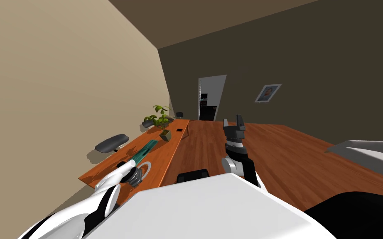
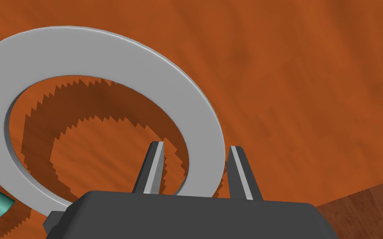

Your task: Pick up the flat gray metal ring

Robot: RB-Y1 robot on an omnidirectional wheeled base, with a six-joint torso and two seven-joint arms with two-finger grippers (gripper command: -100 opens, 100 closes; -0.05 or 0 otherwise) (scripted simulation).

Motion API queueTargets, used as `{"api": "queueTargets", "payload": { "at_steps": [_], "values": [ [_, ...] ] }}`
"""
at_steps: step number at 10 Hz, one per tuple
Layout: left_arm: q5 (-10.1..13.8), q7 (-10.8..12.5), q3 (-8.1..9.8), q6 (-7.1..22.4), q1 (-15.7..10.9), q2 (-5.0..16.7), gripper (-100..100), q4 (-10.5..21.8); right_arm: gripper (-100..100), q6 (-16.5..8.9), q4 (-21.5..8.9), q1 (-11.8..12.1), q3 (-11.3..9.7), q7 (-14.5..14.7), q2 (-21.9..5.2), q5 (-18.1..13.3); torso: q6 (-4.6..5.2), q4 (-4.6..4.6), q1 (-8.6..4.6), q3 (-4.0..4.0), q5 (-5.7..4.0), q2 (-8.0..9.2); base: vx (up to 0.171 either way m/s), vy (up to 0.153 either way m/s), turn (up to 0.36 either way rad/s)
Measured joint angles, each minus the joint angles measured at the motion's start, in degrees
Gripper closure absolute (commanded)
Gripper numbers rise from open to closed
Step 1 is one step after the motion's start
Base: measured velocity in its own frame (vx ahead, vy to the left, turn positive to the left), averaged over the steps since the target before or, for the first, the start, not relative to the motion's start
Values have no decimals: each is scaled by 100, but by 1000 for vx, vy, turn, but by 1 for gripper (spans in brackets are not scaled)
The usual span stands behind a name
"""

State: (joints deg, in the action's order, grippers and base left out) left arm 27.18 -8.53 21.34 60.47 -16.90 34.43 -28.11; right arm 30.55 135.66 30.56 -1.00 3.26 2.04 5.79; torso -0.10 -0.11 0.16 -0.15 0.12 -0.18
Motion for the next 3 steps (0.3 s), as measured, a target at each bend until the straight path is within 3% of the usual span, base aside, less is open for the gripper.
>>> {"api": "queueTargets", "payload": {
  "at_steps": [2, 3],
  "values": [
    [-255, -248, 329, 62, -107, -52, 100, 131, 0, 0, 0, 0, 0, 0, 0, 0, 1, -1, 1, -2, 0, -2, 19, -24, 36],
    [-262, -270, 347, 63, -112, -54, 0, 144, 0, 0, 0, 0, 0, 0, 0, 0, 2, 1, 8, 2, 1, 4, 0, 0, 0]
  ]
}}
